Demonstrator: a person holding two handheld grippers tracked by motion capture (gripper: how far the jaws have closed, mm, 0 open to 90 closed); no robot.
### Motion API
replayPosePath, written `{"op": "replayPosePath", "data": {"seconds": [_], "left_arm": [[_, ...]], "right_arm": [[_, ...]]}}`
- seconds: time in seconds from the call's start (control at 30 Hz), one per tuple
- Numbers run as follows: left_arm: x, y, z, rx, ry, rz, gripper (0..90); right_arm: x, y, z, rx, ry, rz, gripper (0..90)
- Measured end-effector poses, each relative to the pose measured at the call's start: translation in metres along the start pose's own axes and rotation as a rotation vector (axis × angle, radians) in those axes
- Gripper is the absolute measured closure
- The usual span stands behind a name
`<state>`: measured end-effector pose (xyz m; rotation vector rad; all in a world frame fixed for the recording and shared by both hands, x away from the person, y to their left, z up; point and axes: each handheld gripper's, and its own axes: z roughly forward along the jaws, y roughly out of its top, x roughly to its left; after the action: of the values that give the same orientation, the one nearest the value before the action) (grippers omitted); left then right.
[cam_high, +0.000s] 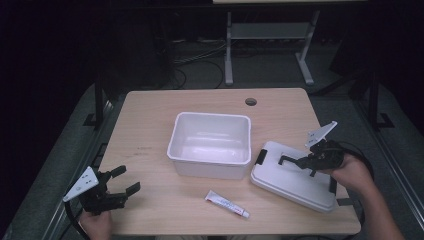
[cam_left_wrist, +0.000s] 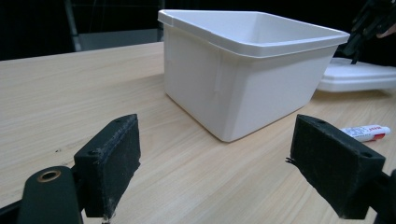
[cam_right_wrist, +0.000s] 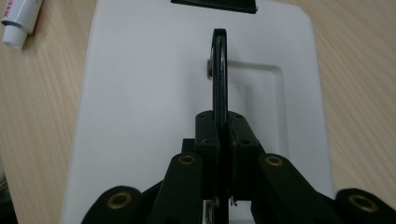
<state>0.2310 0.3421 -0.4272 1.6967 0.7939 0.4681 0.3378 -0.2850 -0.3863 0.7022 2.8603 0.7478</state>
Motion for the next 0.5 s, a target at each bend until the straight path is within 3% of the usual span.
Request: {"op": "replayPosePath", "data": {"seconds": [0.5], "left_arm": [[0.000, 0.000, 0.000, 0.001, -0.002, 0.001, 15.7]], "right_arm": [[0.003, -0.010, 0.015, -0.038, -0.003, 0.007, 84.0]]}}
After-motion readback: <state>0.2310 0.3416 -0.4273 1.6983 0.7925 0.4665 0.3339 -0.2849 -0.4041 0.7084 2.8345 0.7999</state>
